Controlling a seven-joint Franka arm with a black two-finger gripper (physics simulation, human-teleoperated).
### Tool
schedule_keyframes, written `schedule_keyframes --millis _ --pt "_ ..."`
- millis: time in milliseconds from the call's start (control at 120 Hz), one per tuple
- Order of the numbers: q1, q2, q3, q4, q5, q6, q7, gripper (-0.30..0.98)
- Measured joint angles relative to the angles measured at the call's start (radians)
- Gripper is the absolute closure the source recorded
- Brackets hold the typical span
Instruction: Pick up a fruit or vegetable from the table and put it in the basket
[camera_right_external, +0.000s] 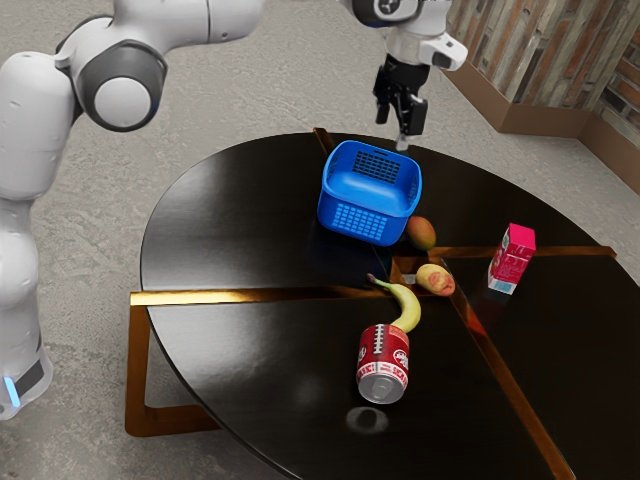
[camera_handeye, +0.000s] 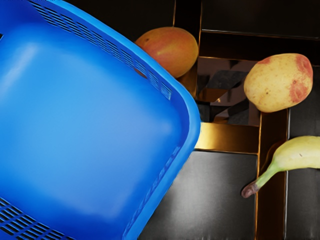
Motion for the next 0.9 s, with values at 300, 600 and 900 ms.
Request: schedule_keyframes --millis 300,600,900 --pt "-0.045 0.044 -0.086 -0.004 0.023 0.012 0.000 0.00" --pt "-0.149 0.300 -0.098 0.272 0.082 0.121 0.000 0.00" --pt "-0.161 0.397 -0.097 0.269 0.102 0.107 0.014 0.00"
